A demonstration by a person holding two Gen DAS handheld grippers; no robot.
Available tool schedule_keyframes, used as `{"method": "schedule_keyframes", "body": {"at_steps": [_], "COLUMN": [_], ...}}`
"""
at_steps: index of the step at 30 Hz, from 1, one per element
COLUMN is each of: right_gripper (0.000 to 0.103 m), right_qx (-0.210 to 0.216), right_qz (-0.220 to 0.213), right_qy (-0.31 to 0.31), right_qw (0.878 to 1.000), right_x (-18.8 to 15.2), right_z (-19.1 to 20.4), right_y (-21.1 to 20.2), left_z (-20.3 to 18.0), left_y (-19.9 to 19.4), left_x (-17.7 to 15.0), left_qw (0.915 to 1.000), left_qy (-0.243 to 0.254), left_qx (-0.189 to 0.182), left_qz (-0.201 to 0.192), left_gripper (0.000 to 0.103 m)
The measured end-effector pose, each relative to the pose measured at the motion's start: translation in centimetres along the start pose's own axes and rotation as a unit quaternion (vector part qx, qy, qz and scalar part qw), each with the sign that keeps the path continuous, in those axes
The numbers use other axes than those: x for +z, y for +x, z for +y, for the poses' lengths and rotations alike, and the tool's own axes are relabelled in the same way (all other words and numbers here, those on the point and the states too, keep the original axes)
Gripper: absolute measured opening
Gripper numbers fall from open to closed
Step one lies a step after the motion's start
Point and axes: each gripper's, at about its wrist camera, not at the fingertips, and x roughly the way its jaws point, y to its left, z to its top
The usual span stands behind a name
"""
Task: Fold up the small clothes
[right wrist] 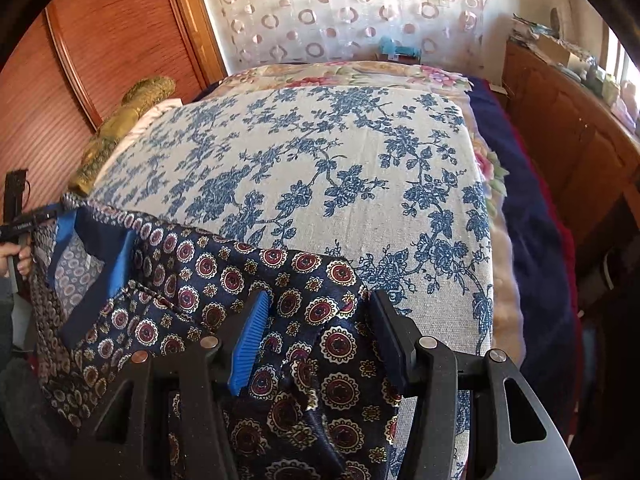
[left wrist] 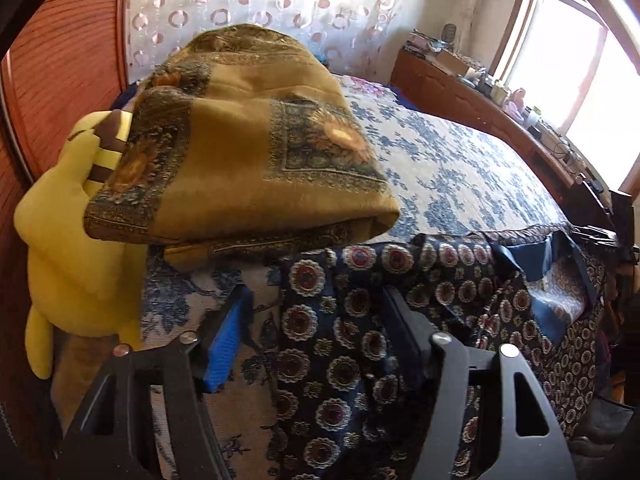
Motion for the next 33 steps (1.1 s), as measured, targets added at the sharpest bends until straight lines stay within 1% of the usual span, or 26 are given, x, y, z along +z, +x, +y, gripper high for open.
{"method": "schedule_keyframes", "body": {"at_steps": [1,2,5,6,7,8,9,10,11,12,13,14,16,19,20,21,23,25,27,29,30,32,33], "right_gripper": [0.048,0.047,0.044,0.043,0.039,0.037,0.033,0.025,0.021,0.013,0.010,0.009,0.007,0.007,0.006,0.006,0.006,0.006,0.006,0.006,0.006,0.006,0.006], "right_qx": [-0.001,0.000,-0.009,-0.013,-0.016,-0.018,-0.020,-0.022,-0.023,-0.025,-0.033,-0.037,-0.058,-0.067,-0.068,-0.071,-0.081,-0.088,-0.094,-0.105,-0.110,-0.123,-0.133], "right_qz": [0.002,0.004,0.010,0.012,0.013,0.014,0.015,0.015,0.015,0.014,0.008,0.002,-0.022,-0.075,-0.097,-0.115,-0.155,-0.192,-0.219,-0.242,-0.252,-0.257,-0.257], "right_qy": [-0.003,-0.006,-0.016,-0.018,-0.020,-0.023,-0.027,-0.031,-0.037,-0.041,-0.043,-0.046,-0.056,-0.055,-0.057,-0.060,-0.068,-0.078,-0.087,-0.097,-0.098,-0.101,-0.104], "right_qw": [1.000,1.000,1.000,1.000,1.000,0.999,0.999,0.999,0.999,0.999,0.998,0.998,0.996,0.993,0.991,0.989,0.982,0.974,0.967,0.960,0.956,0.953,0.952], "right_x": [0.0,0.1,0.2,0.3,0.4,0.5,0.5,0.5,0.5,0.5,0.5,0.4,0.3,0.4,0.6,0.7,1.4,2.6,4.4,6.7,8.3,11.0,12.4], "right_z": [0.3,0.4,0.8,0.9,1.0,1.2,1.3,1.6,1.8,2.0,2.3,2.7,3.6,4.6,4.9,5.3,6.1,6.7,7.1,7.3,7.3,7.2,7.1], "right_y": [-0.1,0.0,0.4,0.5,0.6,0.7,0.8,0.9,1.0,1.0,0.8,0.6,-0.4,-3.5,-4.9,-6.1,-8.9,-11.7,-13.7,-15.2,-15.7,-15.6,-15.1], "left_z": [-0.1,-0.2,-0.6,-0.8,-1.1,-1.3,-1.5,-1.6,-1.8,-1.8,-2.1,-2.3,-3.4,-4.8,-5.3,-6.2,-7.2,-8.0,-8.6,-8.6,-8.4,-8.2,-7.9], "left_y": [0.1,0.2,0.5,0.5,0.6,0.6,0.7,0.7,0.6,0.4,0.1,-0.3,-1.7,-4.4,-5.6,-7.2,-9.3,-11.6,-13.2,-13.8,-13.9,-13.3,-12.5], "left_x": [0.0,0.0,0.2,0.3,0.3,0.3,0.3,0.2,0.1,0.1,0.0,-0.1,-0.2,0.1,0.3,0.8,1.7,3.6,5.8,9.2,10.3,13.1,14.4], "left_qw": [1.0000,1.0000,0.9999,0.9998,0.9998,0.9997,0.9996,0.9995,0.9995,0.9995,0.9994,0.9992,0.9982,0.9961,0.9947,0.9920,0.9876,0.9814,0.9742,0.9705,0.9693,0.9656,0.9652], "left_qy": [0.000,0.002,0.010,0.013,0.017,0.021,0.027,0.030,0.033,0.033,0.032,0.033,0.038,0.038,0.040,0.046,0.053,0.054,0.051,0.053,0.049,0.056,0.059], "left_qx": [-0.004,-0.007,-0.011,-0.010,-0.008,-0.006,-0.004,-0.003,-0.002,-0.003,0.000,0.008,0.021,0.007,0.002,0.002,0.003,0.000,0.018,0.027,0.033,0.059,0.069], "left_qz": [0.001,0.003,0.006,0.006,0.007,0.008,0.007,0.007,0.003,-0.002,-0.010,-0.019,-0.042,-0.079,-0.094,-0.117,-0.148,-0.184,-0.219,-0.234,-0.239,-0.247,-0.245], "left_gripper": [0.065,0.061,0.052,0.049,0.048,0.043,0.038,0.033,0.024,0.015,0.013,0.011,0.009,0.008,0.008,0.008,0.008,0.008,0.008,0.008,0.008,0.008,0.008]}}
